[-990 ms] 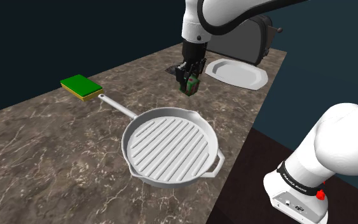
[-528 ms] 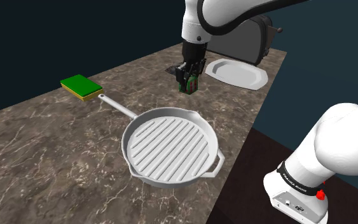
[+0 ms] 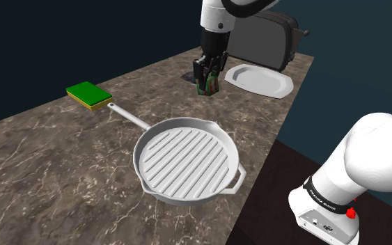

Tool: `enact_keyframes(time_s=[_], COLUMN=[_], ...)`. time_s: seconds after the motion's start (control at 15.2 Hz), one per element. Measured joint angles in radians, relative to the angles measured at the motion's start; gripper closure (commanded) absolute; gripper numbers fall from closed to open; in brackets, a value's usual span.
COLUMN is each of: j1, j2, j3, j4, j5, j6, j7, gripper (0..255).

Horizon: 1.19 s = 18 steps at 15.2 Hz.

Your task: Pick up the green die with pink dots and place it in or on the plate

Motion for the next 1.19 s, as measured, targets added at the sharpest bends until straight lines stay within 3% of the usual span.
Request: enact_keyframes(time_s=[0.59, 0.66, 0.86, 1.19], j1=[-0.002, -0.002, -0.012, -0.049], j2=[-0.006, -0.006, -0.026, -0.102], j3=[-0.004, -0.004, -0.016, -0.060], j4=[0.116, 0.116, 0.073, -0.087], j5=[-0.002, -0.002, 0.001, 0.008], j6=[-0.121, -0.121, -0.101, -0.026], j7=[0.001, 0.001, 0.006, 0.024], gripper=[255, 0, 0, 0])
